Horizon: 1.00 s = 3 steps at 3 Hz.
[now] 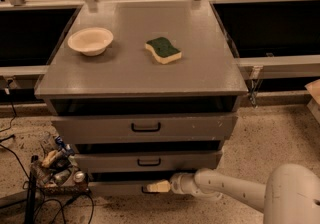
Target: Open bottom drawer
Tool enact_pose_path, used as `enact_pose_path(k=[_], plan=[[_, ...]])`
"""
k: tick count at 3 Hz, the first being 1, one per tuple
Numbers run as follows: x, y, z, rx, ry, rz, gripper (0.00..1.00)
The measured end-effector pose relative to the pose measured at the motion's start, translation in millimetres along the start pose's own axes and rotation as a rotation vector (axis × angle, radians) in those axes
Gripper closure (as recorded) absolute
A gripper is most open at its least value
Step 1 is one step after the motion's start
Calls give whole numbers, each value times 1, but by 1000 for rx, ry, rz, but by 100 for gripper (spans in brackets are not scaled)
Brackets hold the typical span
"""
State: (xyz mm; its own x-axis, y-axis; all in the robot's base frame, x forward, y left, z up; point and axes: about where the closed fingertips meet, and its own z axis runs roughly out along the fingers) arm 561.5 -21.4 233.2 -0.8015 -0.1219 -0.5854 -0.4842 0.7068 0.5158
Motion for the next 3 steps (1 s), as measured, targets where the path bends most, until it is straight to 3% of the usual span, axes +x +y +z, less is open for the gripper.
enact_pose_path(k=[2,3], plan=[[15,7,-43,-110,41,-21,0],[15,7,-43,-110,41,-21,0]])
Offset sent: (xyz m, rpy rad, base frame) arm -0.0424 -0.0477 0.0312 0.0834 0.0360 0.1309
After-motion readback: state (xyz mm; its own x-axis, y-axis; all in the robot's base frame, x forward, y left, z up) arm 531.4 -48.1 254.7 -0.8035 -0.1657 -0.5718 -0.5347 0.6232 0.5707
